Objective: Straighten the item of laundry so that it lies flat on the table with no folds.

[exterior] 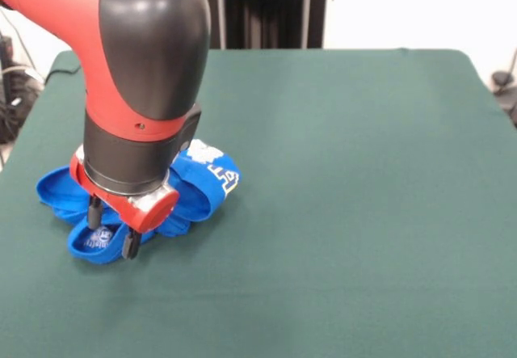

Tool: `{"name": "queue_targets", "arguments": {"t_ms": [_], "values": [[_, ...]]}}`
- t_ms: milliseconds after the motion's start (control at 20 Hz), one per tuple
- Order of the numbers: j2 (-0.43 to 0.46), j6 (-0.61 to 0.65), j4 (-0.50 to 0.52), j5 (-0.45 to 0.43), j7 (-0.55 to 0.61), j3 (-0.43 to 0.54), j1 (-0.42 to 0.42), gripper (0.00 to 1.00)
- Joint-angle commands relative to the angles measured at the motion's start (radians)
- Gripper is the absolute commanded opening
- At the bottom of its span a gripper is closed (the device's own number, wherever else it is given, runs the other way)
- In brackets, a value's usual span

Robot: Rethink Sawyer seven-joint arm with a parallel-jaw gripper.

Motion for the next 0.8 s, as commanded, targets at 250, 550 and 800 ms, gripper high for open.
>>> {"name": "queue_targets", "arguments": {"t_ms": [250,550,800], "values": [[0.025,0.063,0.103,0.027,0.326,0.101,0.065,1.00],[0.036,0.005,0.125,0.033,0.315,0.126,0.063,1.00],[0.046,-0.045,0.135,0.025,0.299,0.127,0.066,1.00]]}}
